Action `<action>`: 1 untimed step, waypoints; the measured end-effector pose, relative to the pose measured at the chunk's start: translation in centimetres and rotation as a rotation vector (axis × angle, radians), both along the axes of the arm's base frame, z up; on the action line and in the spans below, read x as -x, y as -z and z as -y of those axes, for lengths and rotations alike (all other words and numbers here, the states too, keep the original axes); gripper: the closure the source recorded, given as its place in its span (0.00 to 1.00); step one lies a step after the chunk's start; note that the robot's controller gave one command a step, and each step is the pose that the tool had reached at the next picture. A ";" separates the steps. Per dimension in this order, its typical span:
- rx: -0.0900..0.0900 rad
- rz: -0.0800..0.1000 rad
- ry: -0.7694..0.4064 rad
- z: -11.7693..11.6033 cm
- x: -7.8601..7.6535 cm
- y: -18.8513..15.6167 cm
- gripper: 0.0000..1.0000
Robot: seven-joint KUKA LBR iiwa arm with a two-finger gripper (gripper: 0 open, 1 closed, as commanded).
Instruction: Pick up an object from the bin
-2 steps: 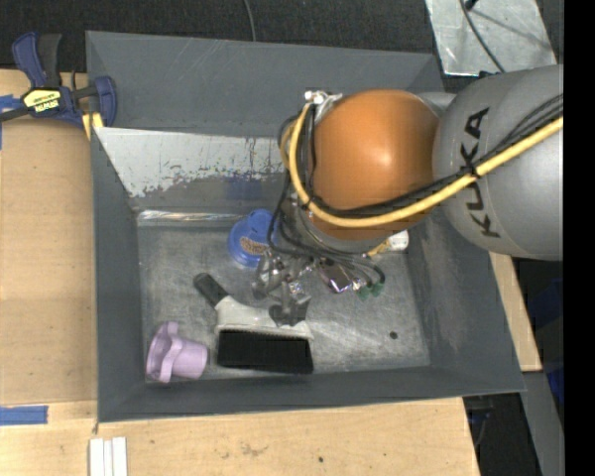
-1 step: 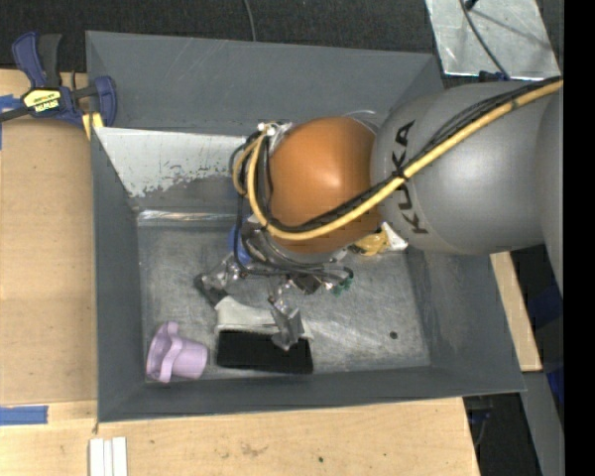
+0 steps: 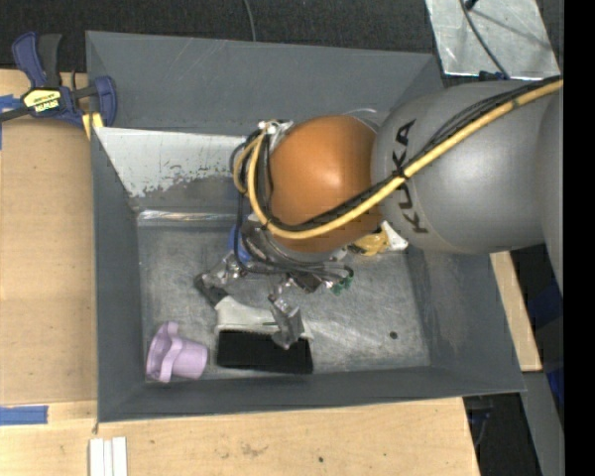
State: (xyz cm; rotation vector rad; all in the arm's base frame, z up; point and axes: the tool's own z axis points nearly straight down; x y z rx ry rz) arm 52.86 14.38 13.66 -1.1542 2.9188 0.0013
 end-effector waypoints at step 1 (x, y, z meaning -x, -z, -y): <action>-0.026 0.041 0.193 1.8 2.4 5.2 1.00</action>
Offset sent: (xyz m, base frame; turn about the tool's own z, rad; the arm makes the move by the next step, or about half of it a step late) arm 0.0000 0.0000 0.0000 0.0000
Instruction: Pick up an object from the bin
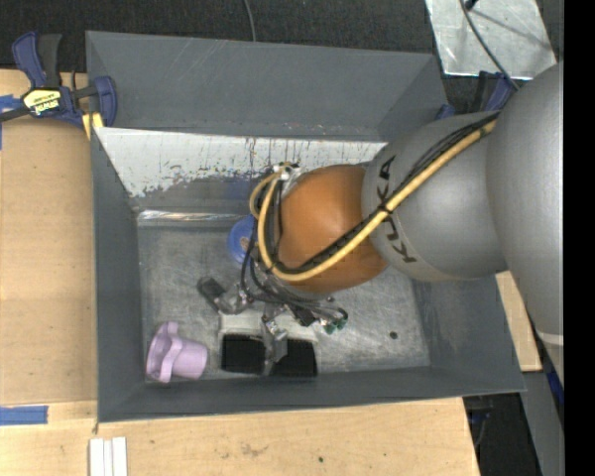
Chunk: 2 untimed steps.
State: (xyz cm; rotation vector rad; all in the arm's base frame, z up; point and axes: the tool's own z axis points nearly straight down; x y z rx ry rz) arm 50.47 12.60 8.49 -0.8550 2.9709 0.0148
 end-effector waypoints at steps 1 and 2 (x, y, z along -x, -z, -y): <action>0.000 0.000 0.001 0.0 0.0 0.0 1.00; 0.020 -0.037 -0.027 0.3 -0.2 -3.5 1.00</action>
Offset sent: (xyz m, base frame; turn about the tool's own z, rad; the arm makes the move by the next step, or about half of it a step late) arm 0.0051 -0.0021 0.0567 -0.0403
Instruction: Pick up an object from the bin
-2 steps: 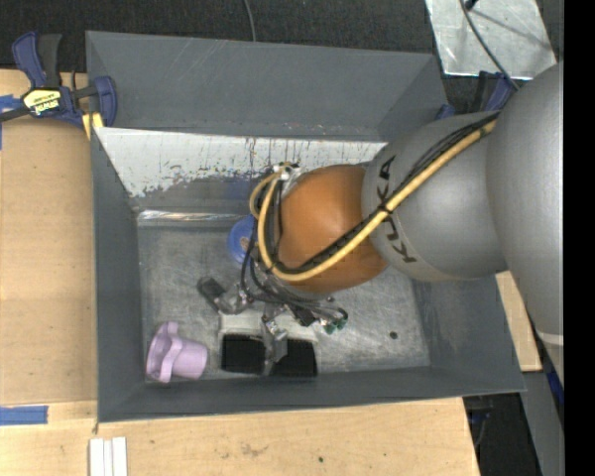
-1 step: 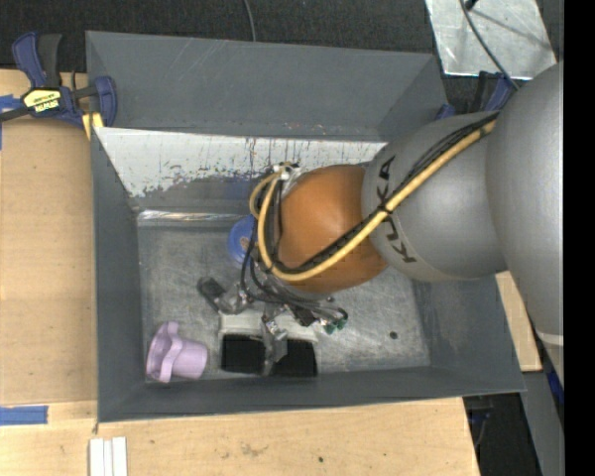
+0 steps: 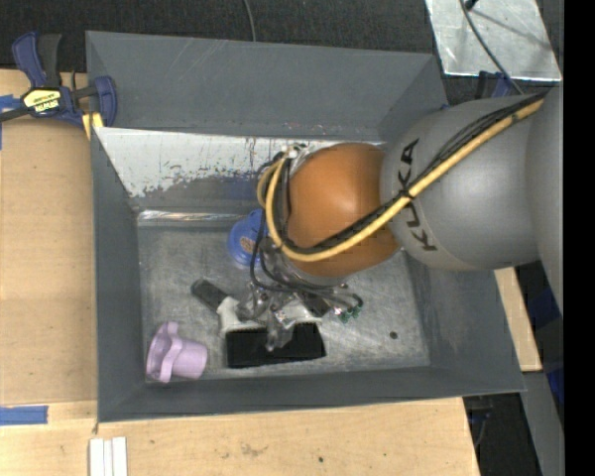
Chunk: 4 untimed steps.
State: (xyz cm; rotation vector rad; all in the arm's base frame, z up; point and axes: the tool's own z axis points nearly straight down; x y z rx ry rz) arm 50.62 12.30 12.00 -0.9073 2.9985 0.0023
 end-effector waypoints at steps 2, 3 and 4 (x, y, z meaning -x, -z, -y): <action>0.003 -0.004 -0.007 0.3 -0.1 -1.8 1.00; 0.005 -0.016 -0.120 0.2 0.0 -5.0 1.00; 0.003 -0.008 -0.099 0.2 0.5 -10.3 1.00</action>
Offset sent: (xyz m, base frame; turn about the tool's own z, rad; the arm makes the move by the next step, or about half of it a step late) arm -0.0039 -0.0027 0.0077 -0.0167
